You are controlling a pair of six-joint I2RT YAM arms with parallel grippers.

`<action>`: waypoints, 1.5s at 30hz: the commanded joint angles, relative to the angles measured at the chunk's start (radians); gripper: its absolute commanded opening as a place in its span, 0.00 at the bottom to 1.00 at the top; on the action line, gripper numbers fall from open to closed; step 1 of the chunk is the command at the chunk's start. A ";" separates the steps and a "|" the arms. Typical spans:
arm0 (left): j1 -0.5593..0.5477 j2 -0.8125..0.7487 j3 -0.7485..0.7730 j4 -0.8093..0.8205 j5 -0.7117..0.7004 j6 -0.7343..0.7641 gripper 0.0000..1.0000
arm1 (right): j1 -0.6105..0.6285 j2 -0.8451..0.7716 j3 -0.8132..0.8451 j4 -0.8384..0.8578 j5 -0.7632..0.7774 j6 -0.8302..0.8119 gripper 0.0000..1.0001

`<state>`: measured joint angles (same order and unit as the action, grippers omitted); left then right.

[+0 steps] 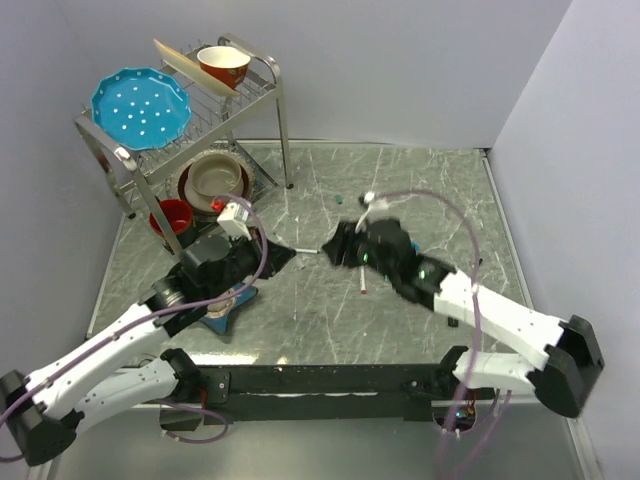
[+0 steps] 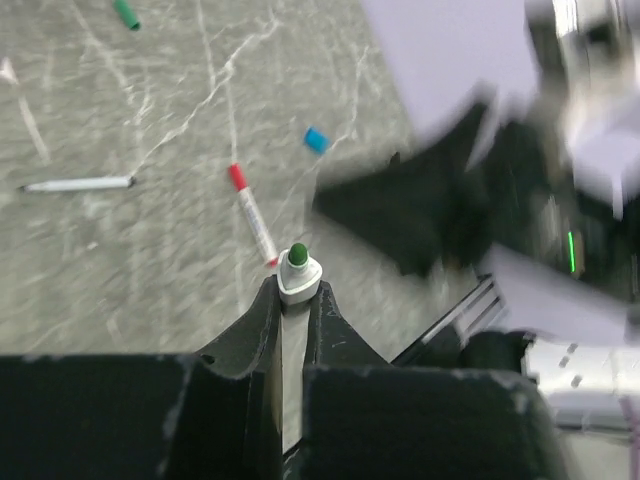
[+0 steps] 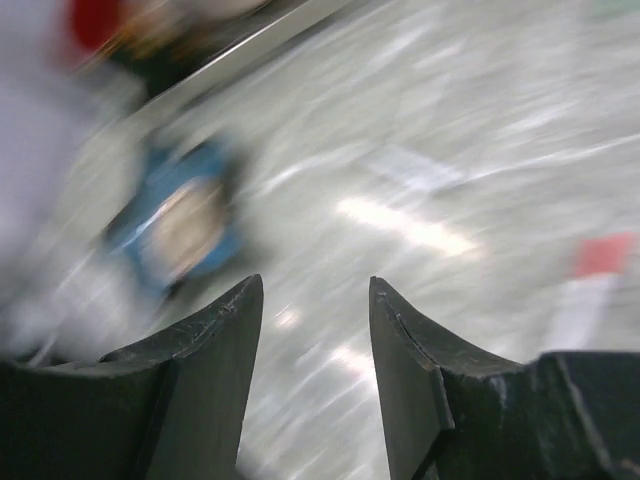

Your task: Insert the pens into the pen caps

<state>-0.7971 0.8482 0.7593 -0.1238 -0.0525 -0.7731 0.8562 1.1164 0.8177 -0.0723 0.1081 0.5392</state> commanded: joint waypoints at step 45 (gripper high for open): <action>-0.010 -0.281 -0.008 -0.246 0.088 0.242 0.01 | -0.402 1.364 1.342 -0.520 0.056 -0.340 0.47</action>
<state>-0.8032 0.5838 0.7528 -0.4030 0.0326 -0.5350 0.4519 2.4573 2.0995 -0.5777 0.1776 0.2184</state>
